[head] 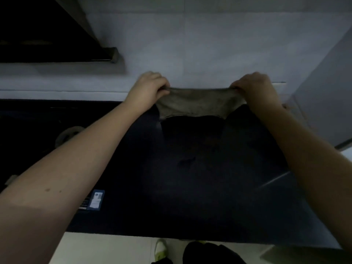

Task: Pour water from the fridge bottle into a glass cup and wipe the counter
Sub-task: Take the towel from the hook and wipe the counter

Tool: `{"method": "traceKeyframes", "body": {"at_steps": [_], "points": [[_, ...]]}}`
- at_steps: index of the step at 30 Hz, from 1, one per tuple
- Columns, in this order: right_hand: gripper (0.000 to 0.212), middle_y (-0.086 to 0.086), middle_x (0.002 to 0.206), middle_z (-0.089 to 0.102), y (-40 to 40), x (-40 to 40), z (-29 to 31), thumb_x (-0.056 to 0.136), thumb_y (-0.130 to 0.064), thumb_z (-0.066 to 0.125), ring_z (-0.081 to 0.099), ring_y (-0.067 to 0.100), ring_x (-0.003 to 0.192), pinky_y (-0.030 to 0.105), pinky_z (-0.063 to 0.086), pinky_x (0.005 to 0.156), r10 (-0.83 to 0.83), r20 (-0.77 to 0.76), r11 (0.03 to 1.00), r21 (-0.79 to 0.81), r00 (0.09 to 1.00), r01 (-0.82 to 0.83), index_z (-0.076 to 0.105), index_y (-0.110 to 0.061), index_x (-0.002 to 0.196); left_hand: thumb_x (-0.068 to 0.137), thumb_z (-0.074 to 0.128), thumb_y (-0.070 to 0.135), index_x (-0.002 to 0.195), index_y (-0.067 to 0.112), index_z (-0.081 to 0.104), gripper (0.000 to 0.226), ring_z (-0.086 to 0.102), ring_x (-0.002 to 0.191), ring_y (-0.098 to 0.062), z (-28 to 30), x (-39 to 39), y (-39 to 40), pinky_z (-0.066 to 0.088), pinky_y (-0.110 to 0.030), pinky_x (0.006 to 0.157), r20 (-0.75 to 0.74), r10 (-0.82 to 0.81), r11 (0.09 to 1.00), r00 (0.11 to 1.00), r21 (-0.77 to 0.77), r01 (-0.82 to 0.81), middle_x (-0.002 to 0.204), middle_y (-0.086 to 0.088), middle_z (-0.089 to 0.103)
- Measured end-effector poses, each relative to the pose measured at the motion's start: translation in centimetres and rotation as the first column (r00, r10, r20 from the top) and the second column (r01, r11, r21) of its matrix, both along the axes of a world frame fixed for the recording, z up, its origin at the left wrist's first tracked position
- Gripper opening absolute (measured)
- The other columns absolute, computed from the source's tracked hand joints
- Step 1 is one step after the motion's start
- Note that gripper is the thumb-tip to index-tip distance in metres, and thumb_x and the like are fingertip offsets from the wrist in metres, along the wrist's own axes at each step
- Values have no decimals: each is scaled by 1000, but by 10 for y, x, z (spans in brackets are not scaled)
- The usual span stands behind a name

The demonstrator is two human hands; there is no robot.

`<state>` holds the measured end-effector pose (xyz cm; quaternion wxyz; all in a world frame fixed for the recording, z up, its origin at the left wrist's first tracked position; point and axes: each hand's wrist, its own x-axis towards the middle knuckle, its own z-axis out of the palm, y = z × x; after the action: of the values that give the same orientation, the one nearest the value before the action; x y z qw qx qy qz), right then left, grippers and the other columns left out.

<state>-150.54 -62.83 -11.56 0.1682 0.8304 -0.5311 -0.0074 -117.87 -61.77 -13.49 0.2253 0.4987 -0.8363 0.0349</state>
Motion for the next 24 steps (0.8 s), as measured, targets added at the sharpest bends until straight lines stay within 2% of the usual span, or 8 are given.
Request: {"method": "traceKeyframes", "body": {"at_steps": [1,3,6,9,14,17,22,24], "points": [[39,12,105,66,7,4,-14,83,-9,69,61,34,92,35,45,75,-48,-37,997,51,998,50,63,-20,120,86,68,23,91,6,70,18,61,83,-35,-15,4,2,47,-42,78,14,-24,999,1000,47,23,87,-15,68],[25,10,92,70,21,8,-45,83,-16,70,64,32,84,36,48,74,-111,-29,988,103,993,113,69,-18,108,87,68,23,91,8,70,16,61,82,-34,-45,13,9,48,-42,79,22,-45,990,999,137,42,87,-12,69],[23,11,72,70,40,6,-91,69,-25,84,63,33,68,37,45,69,-136,108,981,151,985,119,72,-14,86,89,67,22,91,11,71,12,61,81,-34,-82,19,26,47,-40,77,6,-57,966,998,252,53,87,-9,69],[21,8,82,71,57,5,-118,87,-36,65,60,32,82,38,37,77,-200,139,968,181,970,173,72,-17,90,90,68,18,91,12,72,8,61,81,-30,-105,22,38,45,-35,77,-30,-68,938,997,340,74,87,-7,70],[25,-4,103,67,61,-5,-145,96,-40,49,55,21,103,33,33,88,-186,118,942,305,975,143,66,-27,108,93,64,19,95,12,70,9,60,89,-25,-123,24,41,46,-36,81,-58,-56,915,997,397,74,92,-5,67],[26,-4,112,62,56,-11,-147,97,-32,48,52,21,109,34,33,95,-196,143,914,385,970,128,63,-29,119,96,57,13,100,16,68,13,59,97,-25,-129,22,32,47,-44,85,-54,-28,913,998,405,48,100,-2,64],[30,3,109,65,35,-14,-151,90,-18,62,55,29,105,41,36,93,-187,321,958,270,928,100,66,-25,119,98,51,14,107,19,68,19,57,104,-21,-132,16,6,44,-45,87,-70,47,922,996,386,-16,107,0,62],[30,4,108,66,23,-14,-154,90,-17,61,55,30,105,41,35,93,-211,361,957,264,908,118,67,-24,118,99,51,15,106,19,68,19,58,102,-21,-133,14,-8,45,-46,87,-77,49,930,996,366,-18,106,0,62]]}}
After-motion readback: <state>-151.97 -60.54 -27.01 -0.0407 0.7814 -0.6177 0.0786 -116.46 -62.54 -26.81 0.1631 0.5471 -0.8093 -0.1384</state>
